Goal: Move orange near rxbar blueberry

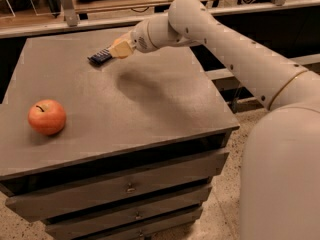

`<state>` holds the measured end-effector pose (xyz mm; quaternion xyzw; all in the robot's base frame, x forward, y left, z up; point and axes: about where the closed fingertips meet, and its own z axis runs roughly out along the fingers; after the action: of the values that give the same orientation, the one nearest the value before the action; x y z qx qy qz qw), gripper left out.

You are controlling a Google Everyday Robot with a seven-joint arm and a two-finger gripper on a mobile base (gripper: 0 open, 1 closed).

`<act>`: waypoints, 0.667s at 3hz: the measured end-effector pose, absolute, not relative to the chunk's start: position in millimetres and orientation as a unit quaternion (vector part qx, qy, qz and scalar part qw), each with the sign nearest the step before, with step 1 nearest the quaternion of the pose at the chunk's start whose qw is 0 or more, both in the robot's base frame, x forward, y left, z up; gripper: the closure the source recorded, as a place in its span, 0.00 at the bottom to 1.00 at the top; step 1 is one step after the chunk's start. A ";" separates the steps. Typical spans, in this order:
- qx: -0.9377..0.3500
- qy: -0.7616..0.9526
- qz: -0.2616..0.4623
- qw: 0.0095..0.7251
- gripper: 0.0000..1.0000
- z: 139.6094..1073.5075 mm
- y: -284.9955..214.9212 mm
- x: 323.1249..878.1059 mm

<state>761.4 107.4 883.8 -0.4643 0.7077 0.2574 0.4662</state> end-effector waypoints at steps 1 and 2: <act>-0.468 0.716 0.251 0.454 0.56 863.9 112.0 772.9; -0.467 0.725 0.242 0.445 0.33 850.3 114.4 779.8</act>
Offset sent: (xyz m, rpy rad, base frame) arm 0.0281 0.0031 -0.0459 -0.0840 0.0391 -0.0435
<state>779.8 114.4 850.3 -0.4669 0.7250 0.2416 0.4450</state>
